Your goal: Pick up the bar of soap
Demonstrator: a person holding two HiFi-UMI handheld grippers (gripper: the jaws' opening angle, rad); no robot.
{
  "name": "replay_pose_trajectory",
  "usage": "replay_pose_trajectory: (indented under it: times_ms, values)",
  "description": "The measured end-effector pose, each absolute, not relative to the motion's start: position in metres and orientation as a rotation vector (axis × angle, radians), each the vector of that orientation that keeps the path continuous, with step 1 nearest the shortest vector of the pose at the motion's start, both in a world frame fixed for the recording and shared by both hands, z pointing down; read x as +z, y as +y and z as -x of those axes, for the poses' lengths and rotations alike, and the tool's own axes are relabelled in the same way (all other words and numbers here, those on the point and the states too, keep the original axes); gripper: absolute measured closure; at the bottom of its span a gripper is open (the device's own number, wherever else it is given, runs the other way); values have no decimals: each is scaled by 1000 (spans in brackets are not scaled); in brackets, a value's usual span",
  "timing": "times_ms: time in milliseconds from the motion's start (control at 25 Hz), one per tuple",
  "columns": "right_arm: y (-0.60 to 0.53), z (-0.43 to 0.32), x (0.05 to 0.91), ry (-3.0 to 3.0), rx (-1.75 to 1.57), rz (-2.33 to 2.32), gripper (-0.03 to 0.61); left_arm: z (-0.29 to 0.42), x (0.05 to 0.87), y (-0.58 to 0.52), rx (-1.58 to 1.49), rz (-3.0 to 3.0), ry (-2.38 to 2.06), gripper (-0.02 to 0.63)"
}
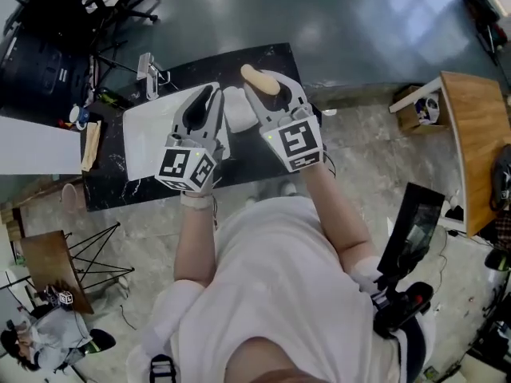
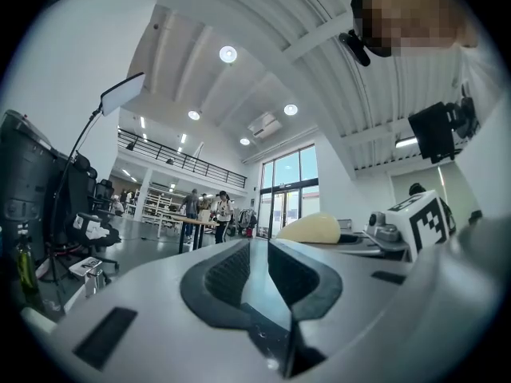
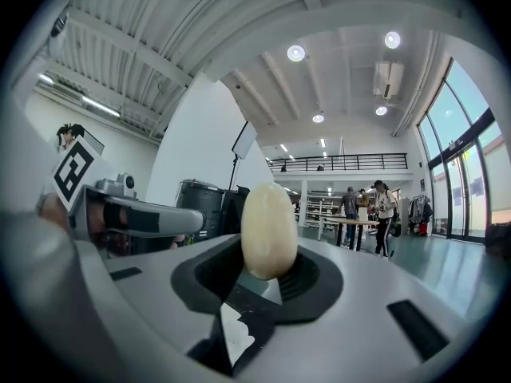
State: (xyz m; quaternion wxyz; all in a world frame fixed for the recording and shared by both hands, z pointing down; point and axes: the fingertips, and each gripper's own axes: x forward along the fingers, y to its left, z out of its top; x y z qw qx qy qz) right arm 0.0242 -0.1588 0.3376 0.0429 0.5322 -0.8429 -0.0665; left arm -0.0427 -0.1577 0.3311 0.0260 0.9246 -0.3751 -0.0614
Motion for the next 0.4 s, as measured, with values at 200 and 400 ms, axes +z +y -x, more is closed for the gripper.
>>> replay_pose_trajectory:
  times_ms: [200,400]
  values:
    - [-157,-38,344,-2560,-181,-1658,456,29,340,-158,-175,-2859,-1126,538]
    - [-158,-43,344,-2548,-183,-1669,456,24,342,-160,-166,-2861,-1113,538]
